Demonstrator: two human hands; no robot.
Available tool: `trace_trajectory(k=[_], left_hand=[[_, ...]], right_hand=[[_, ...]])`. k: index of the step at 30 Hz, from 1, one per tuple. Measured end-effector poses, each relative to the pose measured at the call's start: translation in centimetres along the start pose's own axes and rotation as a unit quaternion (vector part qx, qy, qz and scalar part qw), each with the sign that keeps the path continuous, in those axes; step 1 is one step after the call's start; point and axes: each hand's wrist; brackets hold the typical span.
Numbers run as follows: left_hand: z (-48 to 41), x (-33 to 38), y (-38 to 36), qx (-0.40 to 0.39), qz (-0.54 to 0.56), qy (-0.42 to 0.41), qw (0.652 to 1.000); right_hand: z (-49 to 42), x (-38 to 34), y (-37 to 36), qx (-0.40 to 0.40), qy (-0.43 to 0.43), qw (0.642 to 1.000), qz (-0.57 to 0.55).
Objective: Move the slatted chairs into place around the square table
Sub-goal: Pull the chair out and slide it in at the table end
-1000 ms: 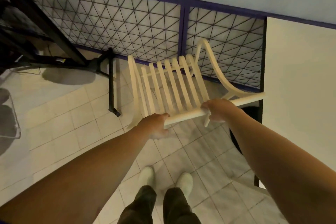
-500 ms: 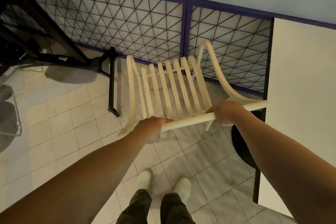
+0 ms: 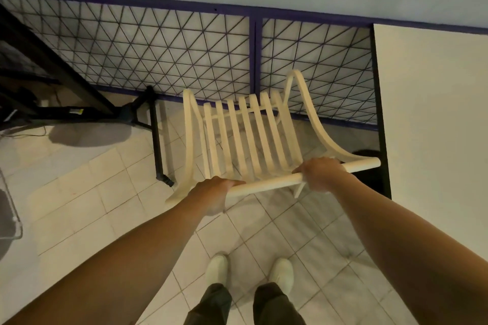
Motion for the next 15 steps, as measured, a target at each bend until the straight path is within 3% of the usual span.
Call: trace_trajectory(k=[15], left_hand=[[1.7,-8.8,2.7,-0.048,-0.066,-0.051,0.995]], right_hand=[[2.5,-10.4,-0.8,-0.013,-0.076,0.993,-0.088]])
Point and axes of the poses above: each hand's wrist, its own z-axis away from the middle knuckle, its own y-axis out of the back of the hand, x = y × z, and after that the axes turned 8 degrees about z, right-handed
